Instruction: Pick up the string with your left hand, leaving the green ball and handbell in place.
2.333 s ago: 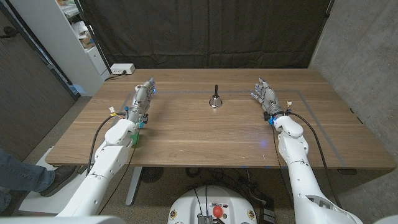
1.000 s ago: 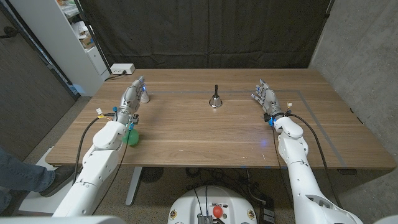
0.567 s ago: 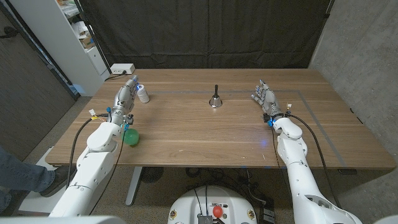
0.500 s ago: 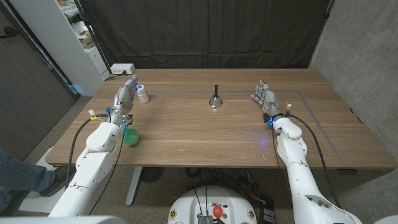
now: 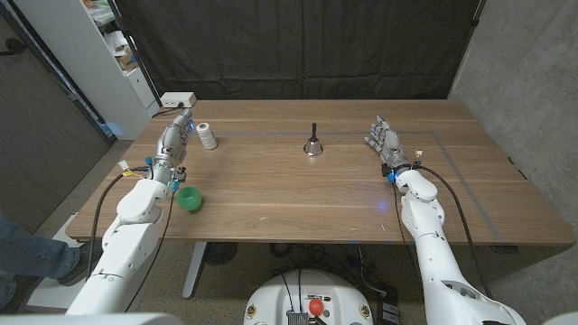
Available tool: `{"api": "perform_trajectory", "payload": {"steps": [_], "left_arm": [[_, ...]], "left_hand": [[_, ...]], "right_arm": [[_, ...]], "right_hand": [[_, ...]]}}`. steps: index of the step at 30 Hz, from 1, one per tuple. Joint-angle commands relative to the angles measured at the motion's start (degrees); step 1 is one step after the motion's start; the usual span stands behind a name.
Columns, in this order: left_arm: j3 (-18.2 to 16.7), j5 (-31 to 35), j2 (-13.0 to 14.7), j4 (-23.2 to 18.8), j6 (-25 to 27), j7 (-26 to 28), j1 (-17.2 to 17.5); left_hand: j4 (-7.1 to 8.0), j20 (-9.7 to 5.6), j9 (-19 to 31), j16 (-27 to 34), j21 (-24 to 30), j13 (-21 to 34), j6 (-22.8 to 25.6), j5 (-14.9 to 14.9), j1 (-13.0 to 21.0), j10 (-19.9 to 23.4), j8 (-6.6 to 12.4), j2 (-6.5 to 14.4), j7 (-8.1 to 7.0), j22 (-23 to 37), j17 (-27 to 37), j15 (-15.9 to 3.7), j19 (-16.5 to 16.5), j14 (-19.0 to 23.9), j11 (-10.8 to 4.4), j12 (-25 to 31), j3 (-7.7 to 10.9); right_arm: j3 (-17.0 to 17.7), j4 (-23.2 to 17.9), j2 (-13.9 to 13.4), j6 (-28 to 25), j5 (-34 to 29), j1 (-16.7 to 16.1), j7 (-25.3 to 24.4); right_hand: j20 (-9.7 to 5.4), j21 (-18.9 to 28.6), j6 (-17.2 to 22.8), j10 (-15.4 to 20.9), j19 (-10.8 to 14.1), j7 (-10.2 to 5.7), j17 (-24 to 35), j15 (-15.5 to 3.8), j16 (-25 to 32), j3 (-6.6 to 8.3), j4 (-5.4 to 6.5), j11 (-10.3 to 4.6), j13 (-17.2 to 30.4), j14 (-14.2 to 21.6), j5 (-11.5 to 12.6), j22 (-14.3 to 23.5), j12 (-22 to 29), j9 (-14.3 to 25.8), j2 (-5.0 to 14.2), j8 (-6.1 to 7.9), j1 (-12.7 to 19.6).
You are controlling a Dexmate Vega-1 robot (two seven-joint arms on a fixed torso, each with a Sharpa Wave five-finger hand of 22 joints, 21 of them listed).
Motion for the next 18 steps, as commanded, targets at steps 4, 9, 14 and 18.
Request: {"api": "perform_trajectory", "payload": {"steps": [4, 9, 14, 18], "left_arm": [[-2.0, -0.08, -0.17, -0.11, -0.85, 0.62, 1.44], [-2.27, 0.2, -0.12, 0.08, -0.93, 0.8, 1.46], [-2.81, 0.53, 0.16, -0.02, -0.54, 1.17, 1.83], [-3.35, 0.86, 0.32, -0.32, -0.22, 1.67, 2.28]], "left_hand": [[-0.45, 0.3, 0.26, 0.06, -0.16, -0.07, 0.27, 0.0, 0.66, 0.33, 0.1, 0.1, 0.19, 0.25, 0.32, -0.12, -0.02, 0.14, -0.2, 0.32, 0.2], [-0.48, 0.37, 0.26, 0.06, -0.17, -0.09, 0.35, 0.0, 0.72, 0.36, 0.11, 0.07, 0.08, 0.25, 0.33, -0.13, -0.01, 0.16, -0.17, 0.32, 0.19], [-0.51, 0.44, 0.26, 0.1, -0.16, -0.11, 0.4, 0.0, 0.77, 0.43, 0.1, 0.05, 0.03, 0.25, 0.33, -0.19, 0.04, 0.3, -0.13, 0.34, 0.17], [-0.54, 0.46, 0.26, 0.13, -0.16, -0.12, 0.55, -0.01, 0.83, 0.61, 0.14, 0.02, 0.01, 0.25, 0.33, -0.25, 0.06, 0.42, -0.22, 0.41, 0.16]], "right_arm": [[0.1, 1.7, -0.01, 0.27, -0.2, 1.06, -0.13], [0.1, 2.39, -0.02, 0.44, -0.25, 1.53, -0.09], [0.16, 2.83, -0.03, 0.62, -0.3, 1.86, -0.11], [0.26, 3.27, -0.15, 0.78, -0.32, 2.22, -0.1]], "right_hand": [[-0.13, -0.17, 0.44, 0.14, 0.34, 0.0, 0.01, 0.31, 0.24, -0.21, 0.01, 0.1, 0.29, 0.06, 0.23, 0.27, -0.05, 0.21, 0.41, 0.12, 0.01], [-0.16, -0.2, 0.44, 0.12, 0.37, 0.01, -0.02, 0.31, 0.25, -0.24, 0.0, 0.09, 0.3, 0.09, 0.24, 0.27, -0.06, 0.21, 0.41, 0.11, 0.01], [-0.15, -0.23, 0.43, 0.09, 0.39, -0.01, -0.04, 0.29, 0.24, -0.27, -0.02, 0.07, 0.3, 0.05, 0.26, 0.27, -0.08, 0.21, 0.4, 0.09, 0.01], [-0.21, -0.24, 0.46, 0.14, 0.44, -0.02, -0.06, 0.35, 0.26, -0.29, -0.03, 0.07, 0.3, 0.1, 0.28, 0.27, -0.07, 0.21, 0.39, 0.09, 0.0]]}}
